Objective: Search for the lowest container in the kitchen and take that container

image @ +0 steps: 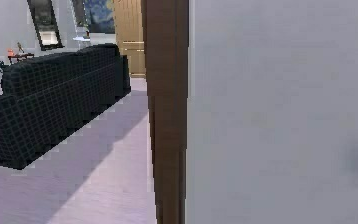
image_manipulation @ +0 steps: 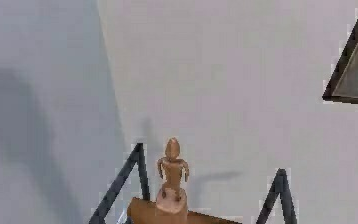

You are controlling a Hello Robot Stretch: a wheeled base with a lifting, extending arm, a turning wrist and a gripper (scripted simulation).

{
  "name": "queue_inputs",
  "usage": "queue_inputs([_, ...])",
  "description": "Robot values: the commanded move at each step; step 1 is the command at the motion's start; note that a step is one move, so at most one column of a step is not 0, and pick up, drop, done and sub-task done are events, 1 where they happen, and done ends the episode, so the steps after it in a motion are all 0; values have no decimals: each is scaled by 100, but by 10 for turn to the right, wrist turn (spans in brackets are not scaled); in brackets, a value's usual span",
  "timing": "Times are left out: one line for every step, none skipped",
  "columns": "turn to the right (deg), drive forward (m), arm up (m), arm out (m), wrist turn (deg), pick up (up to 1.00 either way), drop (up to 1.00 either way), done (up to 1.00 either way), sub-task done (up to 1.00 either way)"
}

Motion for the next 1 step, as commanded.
queue_inputs([-450, 0, 0, 0, 0, 0, 0, 0, 0])
